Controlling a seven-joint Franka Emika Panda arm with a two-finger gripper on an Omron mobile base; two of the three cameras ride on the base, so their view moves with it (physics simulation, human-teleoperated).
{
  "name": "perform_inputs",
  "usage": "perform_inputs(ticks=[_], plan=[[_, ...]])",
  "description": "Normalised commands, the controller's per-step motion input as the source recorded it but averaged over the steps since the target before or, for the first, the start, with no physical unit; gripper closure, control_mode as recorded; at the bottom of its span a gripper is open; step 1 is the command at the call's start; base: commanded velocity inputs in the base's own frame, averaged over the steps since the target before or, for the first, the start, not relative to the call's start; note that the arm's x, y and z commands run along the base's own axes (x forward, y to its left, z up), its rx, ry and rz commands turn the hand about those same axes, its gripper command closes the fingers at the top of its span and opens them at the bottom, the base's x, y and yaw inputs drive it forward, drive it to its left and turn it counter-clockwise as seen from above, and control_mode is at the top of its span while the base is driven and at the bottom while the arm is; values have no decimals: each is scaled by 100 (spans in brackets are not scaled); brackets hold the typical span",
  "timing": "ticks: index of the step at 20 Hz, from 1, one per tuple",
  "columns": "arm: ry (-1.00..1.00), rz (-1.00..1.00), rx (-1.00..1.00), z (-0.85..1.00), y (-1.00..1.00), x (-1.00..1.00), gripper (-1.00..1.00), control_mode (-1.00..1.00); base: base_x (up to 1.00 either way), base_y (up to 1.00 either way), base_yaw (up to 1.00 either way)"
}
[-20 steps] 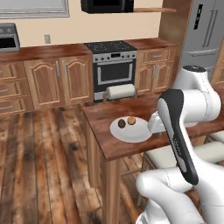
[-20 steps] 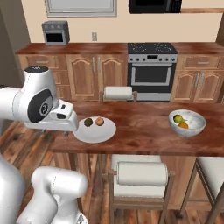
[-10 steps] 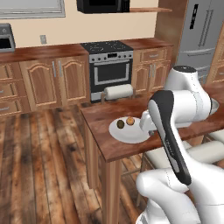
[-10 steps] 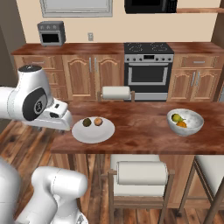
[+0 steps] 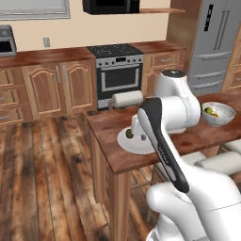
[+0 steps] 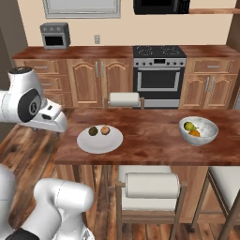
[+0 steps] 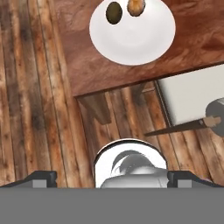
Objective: Take the fruits from the plate on the dining counter and place two fruits in each bowl.
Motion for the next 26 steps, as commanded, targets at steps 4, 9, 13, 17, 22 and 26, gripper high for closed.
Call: perform_inputs(ticks=[4, 9, 13, 17, 22, 26], plan=[[3, 0, 1, 0, -2, 100, -100, -100, 0, 0, 0], [10, 3, 0, -14, -9, 100, -100, -100, 0, 0, 0], [28, 0, 0, -73, -4, 100, -100, -100, 0, 0, 0], [31, -10, 0, -81, 5, 100, -100, -100, 0, 0, 0], [1, -3, 0, -32, 0, 72, -100, -100, 0, 0, 0], [-2, 0, 0, -28, 0, 70, -100, -100, 0, 0, 0]])
